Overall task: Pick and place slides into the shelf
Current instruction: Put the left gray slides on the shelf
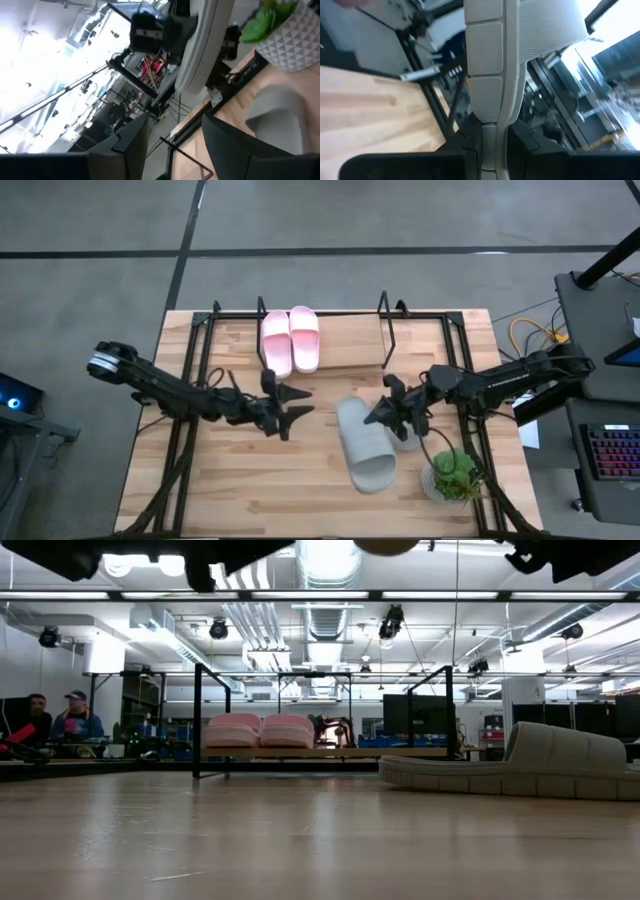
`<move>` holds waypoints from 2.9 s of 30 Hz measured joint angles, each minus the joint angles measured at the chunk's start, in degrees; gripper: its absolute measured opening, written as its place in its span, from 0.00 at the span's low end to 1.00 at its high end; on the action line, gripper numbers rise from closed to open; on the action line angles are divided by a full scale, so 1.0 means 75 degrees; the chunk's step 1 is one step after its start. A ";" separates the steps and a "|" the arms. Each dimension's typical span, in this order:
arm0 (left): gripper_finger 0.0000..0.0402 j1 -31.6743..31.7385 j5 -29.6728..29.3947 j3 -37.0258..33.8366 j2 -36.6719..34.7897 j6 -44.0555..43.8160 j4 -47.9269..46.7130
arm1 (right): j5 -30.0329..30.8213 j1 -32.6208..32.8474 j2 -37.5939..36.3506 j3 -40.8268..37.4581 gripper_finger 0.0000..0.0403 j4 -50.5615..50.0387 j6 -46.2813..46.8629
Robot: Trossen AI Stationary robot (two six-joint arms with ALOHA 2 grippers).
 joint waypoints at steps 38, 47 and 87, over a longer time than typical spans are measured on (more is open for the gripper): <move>0.42 0.0789 0.1755 0.1468 0.1850 -0.0368 0.0801 | 0.0102 -0.0519 0.0014 -0.0012 0.10 0.0032 0.0199; 0.42 0.0875 0.1954 0.1525 0.1852 -0.0601 0.0757 | 0.0105 -0.0522 0.0014 -0.0012 0.10 0.0152 0.0147; 0.11 0.1006 -0.0332 0.1298 0.1564 0.0495 0.0550 | 0.2937 -0.0504 -0.0065 -0.0009 0.44 0.0082 0.0948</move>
